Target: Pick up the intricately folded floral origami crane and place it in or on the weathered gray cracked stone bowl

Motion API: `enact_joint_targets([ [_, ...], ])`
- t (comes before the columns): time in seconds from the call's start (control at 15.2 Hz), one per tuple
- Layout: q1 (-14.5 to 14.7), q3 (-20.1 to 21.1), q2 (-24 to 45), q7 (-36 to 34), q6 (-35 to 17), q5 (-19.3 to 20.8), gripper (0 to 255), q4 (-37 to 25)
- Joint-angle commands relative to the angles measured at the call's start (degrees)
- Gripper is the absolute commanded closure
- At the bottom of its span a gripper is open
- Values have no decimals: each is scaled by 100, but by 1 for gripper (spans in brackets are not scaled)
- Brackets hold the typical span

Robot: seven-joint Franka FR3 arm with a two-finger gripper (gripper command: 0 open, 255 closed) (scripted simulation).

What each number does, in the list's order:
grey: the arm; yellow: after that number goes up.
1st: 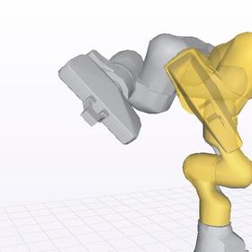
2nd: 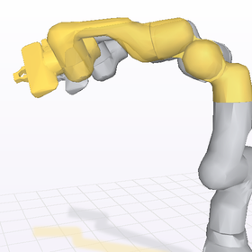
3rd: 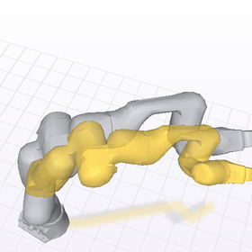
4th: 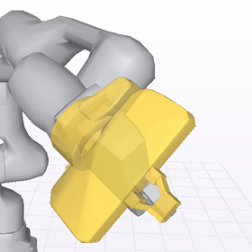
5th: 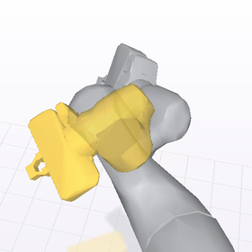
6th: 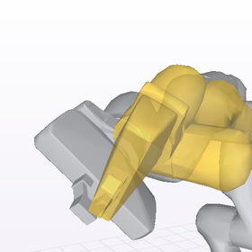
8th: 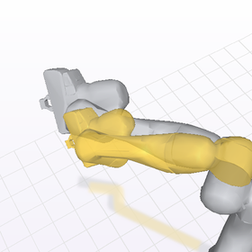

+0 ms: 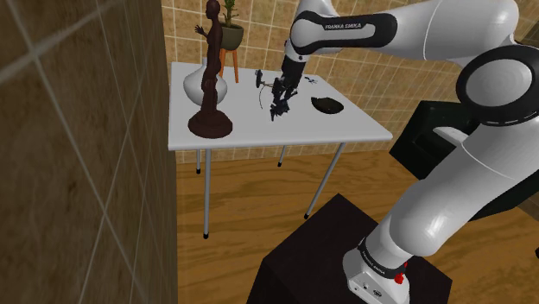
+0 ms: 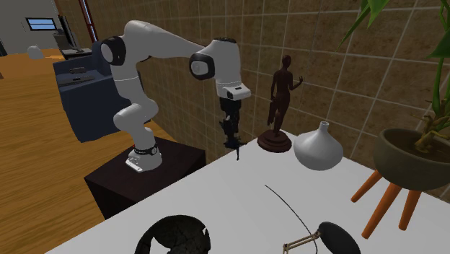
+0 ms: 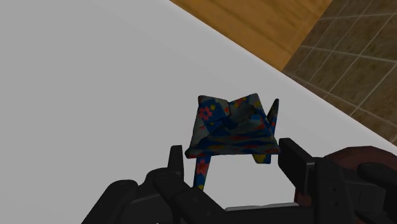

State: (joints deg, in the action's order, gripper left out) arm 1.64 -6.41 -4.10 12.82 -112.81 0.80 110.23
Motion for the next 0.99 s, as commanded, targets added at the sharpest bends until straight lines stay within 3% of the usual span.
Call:
enact_joint_targets([
  [0.0, 4, 5, -7, -7, 150, 1, 255, -142],
  [0.26, 5, 6, -14, -6, 382, 0, 255, -366],
  [0.92, -632, -729, 370, 1419, 449, -206, 255, -804],
])
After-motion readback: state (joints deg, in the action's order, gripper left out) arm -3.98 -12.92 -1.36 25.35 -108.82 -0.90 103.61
